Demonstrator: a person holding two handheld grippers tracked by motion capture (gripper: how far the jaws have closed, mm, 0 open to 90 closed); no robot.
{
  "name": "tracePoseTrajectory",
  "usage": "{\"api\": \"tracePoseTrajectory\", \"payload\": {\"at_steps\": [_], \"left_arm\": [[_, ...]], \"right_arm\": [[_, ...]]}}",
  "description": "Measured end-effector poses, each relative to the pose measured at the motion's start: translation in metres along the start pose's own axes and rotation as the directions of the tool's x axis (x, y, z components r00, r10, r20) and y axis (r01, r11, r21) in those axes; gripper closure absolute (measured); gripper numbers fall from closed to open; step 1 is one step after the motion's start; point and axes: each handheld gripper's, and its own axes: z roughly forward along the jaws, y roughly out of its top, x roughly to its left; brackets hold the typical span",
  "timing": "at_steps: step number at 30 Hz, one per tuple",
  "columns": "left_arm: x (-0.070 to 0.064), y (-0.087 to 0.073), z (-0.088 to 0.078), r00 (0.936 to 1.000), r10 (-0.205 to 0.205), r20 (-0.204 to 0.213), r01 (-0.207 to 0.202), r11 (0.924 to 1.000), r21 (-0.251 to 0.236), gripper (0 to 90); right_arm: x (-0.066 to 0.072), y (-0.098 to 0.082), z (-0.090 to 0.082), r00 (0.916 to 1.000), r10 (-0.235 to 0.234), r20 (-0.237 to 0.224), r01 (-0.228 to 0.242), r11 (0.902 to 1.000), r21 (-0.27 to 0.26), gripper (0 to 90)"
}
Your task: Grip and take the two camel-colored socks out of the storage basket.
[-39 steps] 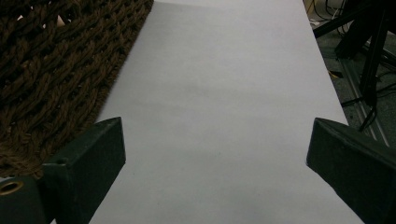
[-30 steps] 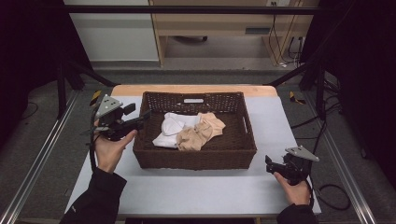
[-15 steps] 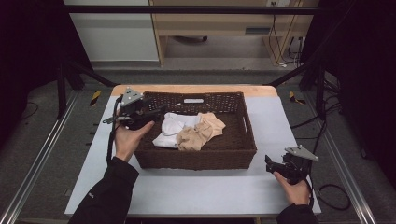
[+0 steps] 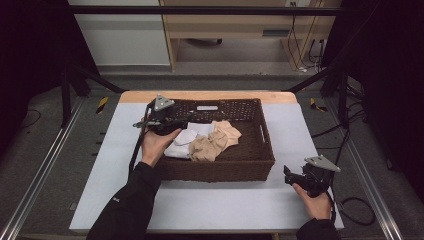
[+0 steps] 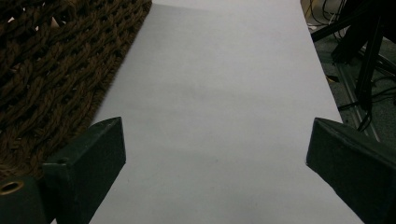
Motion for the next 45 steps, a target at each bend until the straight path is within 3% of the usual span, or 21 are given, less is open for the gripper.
{"api": "tracePoseTrajectory", "payload": {"at_steps": [8,13,18,20,21,22,25,26,27,31,32,34,35,36,40,43,45], "left_arm": [[-0.002,-0.014,0.023,0.9993,0.036,-0.002,-0.036,0.9981,0.050,39.8],[-0.006,-0.027,0.032,0.9995,0.030,0.003,-0.030,0.9987,0.041,41.0],[-0.010,-0.031,0.036,0.9984,0.057,0.003,-0.057,0.9948,0.085,42.7],[-0.012,-0.034,0.040,0.9967,0.081,0.006,-0.081,0.9877,0.134,44.5],[-0.012,-0.034,0.040,0.9967,0.081,0.006,-0.081,0.9877,0.134,44.8],[-0.013,-0.037,0.044,0.9952,0.097,0.013,-0.098,0.9808,0.168,44.8],[-0.015,-0.040,0.047,0.9951,0.096,0.024,-0.099,0.9755,0.197,43.8],[-0.016,-0.042,0.049,0.9942,0.104,0.026,-0.107,0.9690,0.223,43.5],[-0.016,-0.042,0.049,0.9942,0.104,0.026,-0.107,0.9690,0.223,43.5],[-0.018,-0.045,0.054,0.9921,0.120,0.036,-0.125,0.9549,0.269,43.8],[-0.018,-0.045,0.054,0.9921,0.120,0.036,-0.125,0.9549,0.269,44.0],[-0.021,-0.046,0.058,0.9880,0.149,0.042,-0.154,0.9432,0.294,44.3],[-0.021,-0.046,0.058,0.9880,0.149,0.042,-0.154,0.9432,0.294,44.7],[-0.023,-0.047,0.059,0.9867,0.157,0.044,-0.163,0.9375,0.308,44.7],[-0.022,-0.047,0.061,0.9893,0.137,0.050,-0.146,0.9371,0.317,45.2],[-0.023,-0.049,0.063,0.9879,0.144,0.056,-0.155,0.9244,0.349,46.0],[-0.024,-0.050,0.064,0.9863,0.152,0.063,-0.165,0.9203,0.355,47.0]], "right_arm": [[0.000,0.000,0.000,0.9999,-0.010,0.007,0.010,0.9999,0.001,5.1],[0.000,0.000,0.000,0.9999,-0.013,0.009,0.013,0.9999,-0.002,5.1],[0.000,0.000,0.002,0.9998,-0.019,0.010,0.019,0.9998,0.003,5.1],[0.001,0.000,0.002,0.9998,-0.017,0.009,0.017,0.9998,0.006,5.1],[0.001,0.000,0.002,0.9998,-0.016,0.009,0.016,0.9999,0.007,5.1],[0.001,0.000,0.002,0.9998,-0.016,0.009,0.016,0.9998,0.008,5.1],[0.001,0.000,0.002,0.9998,-0.017,0.012,0.017,0.9998,0.008,5.1],[0.001,0.000,0.003,0.9998,-0.017,0.012,0.017,0.9998,0.009,5.1],[0.001,0.000,0.003,0.9998,-0.017,0.012,0.017,0.9998,0.009,5.1],[0.001,0.000,0.003,0.9997,-0.020,0.011,0.020,0.9998,0.009,5.2],[0.001,0.000,0.003,0.9998,-0.017,0.010,0.016,0.9998,0.011,5.1],[0.001,0.000,0.003,0.9998,-0.018,0.011,0.017,0.9998,0.013,5.1],[0.001,0.000,0.003,0.9998,-0.018,0.011,0.017,0.9998,0.013,5.1],[0.001,0.000,0.003,0.9998,-0.018,0.011,0.018,0.9998,0.013,5.1],[0.001,0.000,0.003,0.9998,-0.017,0.013,0.017,0.9998,0.012,5.1],[0.000,0.000,0.002,0.9998,-0.012,0.014,0.012,0.9998,0.014,5.2],[0.000,0.000,0.003,0.9998,-0.016,0.016,0.015,0.9998,0.013,5.1]]}}
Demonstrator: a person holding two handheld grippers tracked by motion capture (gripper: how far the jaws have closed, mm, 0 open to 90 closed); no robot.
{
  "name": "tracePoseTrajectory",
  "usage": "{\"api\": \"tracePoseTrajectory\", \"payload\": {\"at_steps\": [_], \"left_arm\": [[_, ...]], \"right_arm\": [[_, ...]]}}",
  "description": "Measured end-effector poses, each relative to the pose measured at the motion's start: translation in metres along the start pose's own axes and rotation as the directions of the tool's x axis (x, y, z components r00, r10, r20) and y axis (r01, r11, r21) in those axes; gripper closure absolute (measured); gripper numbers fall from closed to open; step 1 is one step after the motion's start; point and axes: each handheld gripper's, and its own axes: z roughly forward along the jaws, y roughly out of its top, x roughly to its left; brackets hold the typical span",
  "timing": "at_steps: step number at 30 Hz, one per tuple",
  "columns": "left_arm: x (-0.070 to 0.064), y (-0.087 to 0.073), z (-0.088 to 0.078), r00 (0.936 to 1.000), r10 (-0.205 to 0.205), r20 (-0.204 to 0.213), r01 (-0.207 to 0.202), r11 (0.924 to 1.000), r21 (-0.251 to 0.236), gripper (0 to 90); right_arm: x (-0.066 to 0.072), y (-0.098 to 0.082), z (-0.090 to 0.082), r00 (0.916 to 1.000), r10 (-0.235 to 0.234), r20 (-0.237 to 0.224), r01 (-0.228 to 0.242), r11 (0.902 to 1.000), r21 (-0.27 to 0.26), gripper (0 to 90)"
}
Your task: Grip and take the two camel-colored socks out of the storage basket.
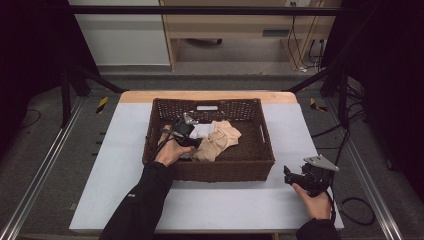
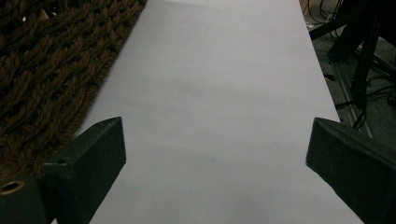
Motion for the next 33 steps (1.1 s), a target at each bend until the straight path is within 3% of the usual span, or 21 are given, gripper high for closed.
{"api": "tracePoseTrajectory", "payload": {"at_steps": [6,14,17,19,23,25,27,28,31,32,33], "left_arm": [[-0.001,0.000,0.003,0.9993,0.032,0.020,-0.033,0.9987,0.039,52.0],[-0.004,-0.001,0.006,0.9969,0.055,0.057,-0.062,0.9901,0.126,70.0],[-0.003,-0.001,0.005,0.9967,0.051,0.063,-0.059,0.9882,0.141,78.2],[-0.002,-0.001,0.004,0.9970,0.023,0.074,-0.034,0.9889,0.145,82.4],[-0.002,0.000,0.001,0.9971,0.006,0.075,-0.017,0.9897,0.142,84.4],[-0.001,0.000,0.000,0.9971,0.002,0.076,-0.013,0.9908,0.135,84.7],[0.000,0.000,-0.006,0.9973,-0.008,0.073,0.001,0.9963,0.086,84.9],[0.000,0.000,-0.006,0.9973,-0.008,0.073,0.001,0.9963,0.086,85.0],[0.004,0.002,-0.015,0.9950,-0.046,0.088,0.047,0.9988,-0.008,85.0],[0.005,0.002,-0.017,0.9939,-0.054,0.096,0.057,0.9980,-0.028,85.0],[0.006,0.002,-0.022,0.9923,-0.063,0.106,0.071,0.9943,-0.079,85.1]], "right_arm": [[0.000,-0.001,0.001,1.0000,-0.001,0.002,0.001,1.0000,0.005,5.2],[-0.002,-0.002,0.002,1.0000,-0.005,0.008,0.005,0.9999,0.016,5.4],[-0.001,-0.002,0.001,1.0000,-0.003,0.004,0.003,1.0000,0.008,5.4],[-0.002,-0.002,0.002,0.9999,-0.008,0.008,0.008,0.9998,0.016,5.5],[-0.002,-0.003,0.000,1.0000,-0.007,0.007,0.007,0.9999,0.011,5.5],[-0.002,-0.003,0.000,0.9999,-0.007,0.009,0.007,0.9999,0.012,5.6],[-0.003,-0.003,-0.001,1.0000,0.002,0.008,-0.002,0.9999,0.015,5.6],[-0.003,-0.003,-0.001,1.0000,0.002,0.008,-0.002,0.9999,0.015,5.6],[-0.004,-0.003,-0.001,0.9999,0.002,0.010,-0.002,1.0000,0.005,5.6],[-0.004,-0.003,-0.001,0.9999,0.000,0.012,-0.001,1.0000,0.008,5.6],[-0.005,-0.003,-0.001,0.9999,-0.001,0.013,0.001,1.0000,0.009,5.6]]}}
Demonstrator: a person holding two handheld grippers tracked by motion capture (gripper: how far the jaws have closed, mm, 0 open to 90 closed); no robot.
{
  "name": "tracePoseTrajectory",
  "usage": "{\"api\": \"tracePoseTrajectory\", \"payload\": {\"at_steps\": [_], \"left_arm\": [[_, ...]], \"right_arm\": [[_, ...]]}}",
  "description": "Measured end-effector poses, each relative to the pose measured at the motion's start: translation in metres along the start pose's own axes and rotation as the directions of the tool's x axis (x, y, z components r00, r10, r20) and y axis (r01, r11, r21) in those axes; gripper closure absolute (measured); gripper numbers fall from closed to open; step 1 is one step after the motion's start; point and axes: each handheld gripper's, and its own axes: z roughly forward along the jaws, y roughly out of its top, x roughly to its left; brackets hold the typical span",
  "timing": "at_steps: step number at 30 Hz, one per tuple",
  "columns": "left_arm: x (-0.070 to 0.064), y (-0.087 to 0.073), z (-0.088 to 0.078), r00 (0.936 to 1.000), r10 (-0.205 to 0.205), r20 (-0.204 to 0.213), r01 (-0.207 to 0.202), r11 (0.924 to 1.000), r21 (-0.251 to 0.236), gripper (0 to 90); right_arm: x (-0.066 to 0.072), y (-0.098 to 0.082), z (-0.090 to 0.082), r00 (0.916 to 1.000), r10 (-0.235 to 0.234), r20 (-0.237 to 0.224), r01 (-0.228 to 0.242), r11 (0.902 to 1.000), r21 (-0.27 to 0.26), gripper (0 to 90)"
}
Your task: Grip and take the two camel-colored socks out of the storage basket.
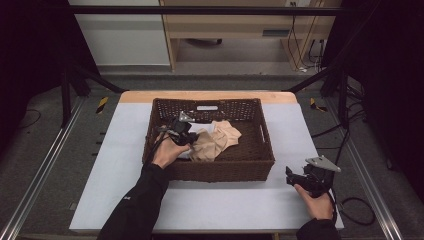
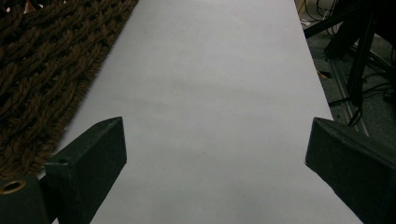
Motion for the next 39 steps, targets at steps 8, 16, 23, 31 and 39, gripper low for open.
{"api": "tracePoseTrajectory", "payload": {"at_steps": [8,16,23,31,39], "left_arm": [[-0.004,0.007,-0.014,1.0000,0.000,-0.007,-0.001,0.9908,-0.135,85.1],[-0.005,0.014,-0.033,0.9999,-0.015,0.004,0.015,0.9720,-0.235,85.1],[-0.012,0.028,-0.069,1.0000,0.001,0.001,-0.001,0.9357,-0.353,85.1],[-0.016,0.030,-0.103,0.9999,0.012,0.003,-0.009,0.9090,-0.417,85.0],[-0.034,0.031,-0.136,0.9992,0.035,0.017,-0.023,0.8843,-0.466,85.0]], "right_arm": [[-0.001,0.000,0.000,0.9999,0.011,-0.003,-0.011,0.9999,-0.002,5.6],[-0.001,0.000,0.000,1.0000,0.006,-0.002,-0.006,0.9999,-0.012,5.6],[-0.001,0.000,-0.001,0.9999,0.011,-0.002,-0.011,0.9999,-0.013,5.6],[-0.002,0.000,-0.001,0.9999,0.012,0.002,-0.012,0.9998,-0.014,5.6],[-0.003,-0.001,-0.002,0.9999,0.010,0.008,-0.010,0.9995,-0.029,5.5]]}}
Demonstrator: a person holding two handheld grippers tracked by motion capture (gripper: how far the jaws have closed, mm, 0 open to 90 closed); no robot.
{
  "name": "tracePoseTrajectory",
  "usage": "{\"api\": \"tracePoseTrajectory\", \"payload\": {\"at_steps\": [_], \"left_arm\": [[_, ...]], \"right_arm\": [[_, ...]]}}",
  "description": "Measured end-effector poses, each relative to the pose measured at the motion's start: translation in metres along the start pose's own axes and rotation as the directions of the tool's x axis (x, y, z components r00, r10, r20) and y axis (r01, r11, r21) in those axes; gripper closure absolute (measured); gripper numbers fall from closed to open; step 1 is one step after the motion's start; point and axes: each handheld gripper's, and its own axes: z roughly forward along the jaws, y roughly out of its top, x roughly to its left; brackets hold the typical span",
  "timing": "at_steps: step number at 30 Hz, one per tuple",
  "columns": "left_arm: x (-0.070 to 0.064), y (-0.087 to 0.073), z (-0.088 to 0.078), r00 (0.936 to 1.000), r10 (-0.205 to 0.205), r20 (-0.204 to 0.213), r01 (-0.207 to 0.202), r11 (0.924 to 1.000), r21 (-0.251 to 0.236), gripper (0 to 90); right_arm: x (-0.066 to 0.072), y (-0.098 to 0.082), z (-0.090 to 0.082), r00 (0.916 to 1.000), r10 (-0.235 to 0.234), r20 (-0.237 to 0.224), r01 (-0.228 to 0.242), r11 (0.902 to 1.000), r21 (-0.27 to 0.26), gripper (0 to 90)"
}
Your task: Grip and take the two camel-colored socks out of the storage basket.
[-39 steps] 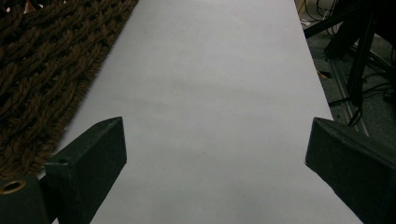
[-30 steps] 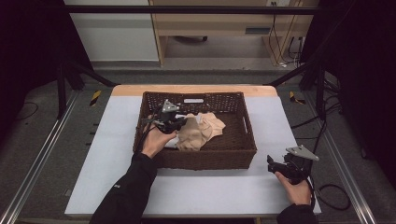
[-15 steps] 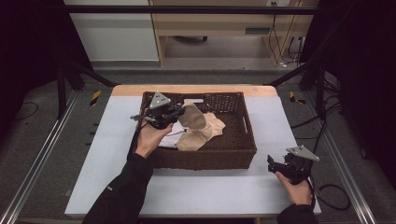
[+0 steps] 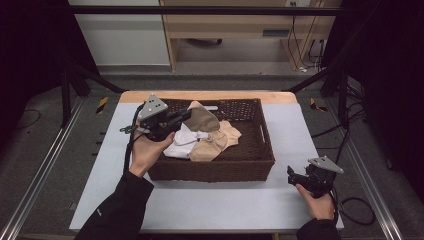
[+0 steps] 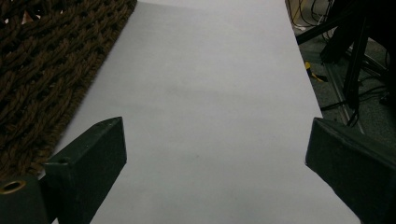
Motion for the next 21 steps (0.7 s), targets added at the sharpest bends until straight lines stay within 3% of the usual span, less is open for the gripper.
{"api": "tracePoseTrajectory", "payload": {"at_steps": [7,14,21], "left_arm": [[-0.015,0.008,-0.026,0.9991,0.016,0.040,-0.014,0.9986,-0.051,85.0],[-0.023,0.009,-0.051,0.9979,0.035,0.054,-0.031,0.9963,-0.080,85.0],[-0.032,-0.003,-0.077,0.9959,0.044,0.079,-0.037,0.9950,-0.093,85.0]], "right_arm": [[0.002,-0.001,-0.001,0.9999,-0.012,0.004,0.012,0.9999,0.009,5.6],[0.001,-0.001,-0.002,0.9999,-0.012,0.006,0.012,0.9999,0.001,5.6],[0.000,-0.001,-0.003,0.9999,-0.008,0.006,0.008,1.0000,-0.004,5.6]]}}
